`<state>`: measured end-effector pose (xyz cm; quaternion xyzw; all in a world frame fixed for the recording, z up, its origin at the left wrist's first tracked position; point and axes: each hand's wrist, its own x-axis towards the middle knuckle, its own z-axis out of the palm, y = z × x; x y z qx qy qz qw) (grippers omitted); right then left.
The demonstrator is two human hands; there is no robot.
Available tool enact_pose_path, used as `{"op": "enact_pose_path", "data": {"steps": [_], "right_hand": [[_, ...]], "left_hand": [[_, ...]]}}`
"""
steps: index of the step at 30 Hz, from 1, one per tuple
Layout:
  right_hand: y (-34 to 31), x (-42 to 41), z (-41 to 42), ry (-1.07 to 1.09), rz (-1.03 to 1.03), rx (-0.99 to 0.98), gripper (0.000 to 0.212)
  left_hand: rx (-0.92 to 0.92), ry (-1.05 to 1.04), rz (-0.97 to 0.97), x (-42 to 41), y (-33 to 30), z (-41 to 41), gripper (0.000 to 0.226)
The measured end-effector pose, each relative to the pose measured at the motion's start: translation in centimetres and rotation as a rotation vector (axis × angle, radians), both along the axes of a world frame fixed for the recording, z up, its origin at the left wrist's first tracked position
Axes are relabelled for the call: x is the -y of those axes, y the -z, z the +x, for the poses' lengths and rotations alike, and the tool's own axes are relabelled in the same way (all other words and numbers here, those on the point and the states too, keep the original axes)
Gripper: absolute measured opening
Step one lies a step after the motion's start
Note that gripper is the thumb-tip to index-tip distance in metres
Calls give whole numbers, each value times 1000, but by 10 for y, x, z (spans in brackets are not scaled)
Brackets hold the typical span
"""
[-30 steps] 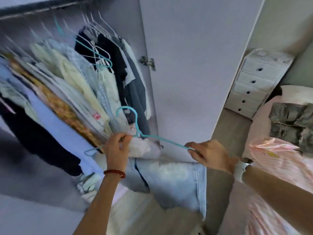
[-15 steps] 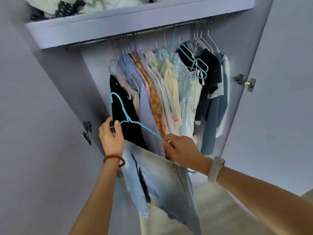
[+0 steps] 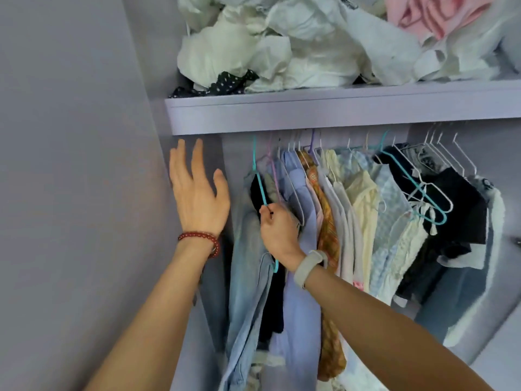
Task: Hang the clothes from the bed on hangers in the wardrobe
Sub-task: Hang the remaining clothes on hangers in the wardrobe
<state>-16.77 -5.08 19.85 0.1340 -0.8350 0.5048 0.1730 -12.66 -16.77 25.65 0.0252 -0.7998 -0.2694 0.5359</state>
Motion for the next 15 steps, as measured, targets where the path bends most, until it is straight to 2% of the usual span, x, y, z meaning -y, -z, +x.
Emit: {"op": "enact_pose_path", "data": {"steps": [2,4,9,15], "right_hand": [[-8,9,-27,10,22,-37,28],[-10,16,-48,17,49,-66,29],[7,35,-87,3,6,-91,28],[39,24,-83,-67,-33,-89,24]], "left_hand": [[28,-89,-153,8,-11,-25,57],[102,-177,-227,17,-14,-46,62],[123,-349,-284,35,-7,-79,63],[94,-426,-326,39,-2,-87,67]]}}
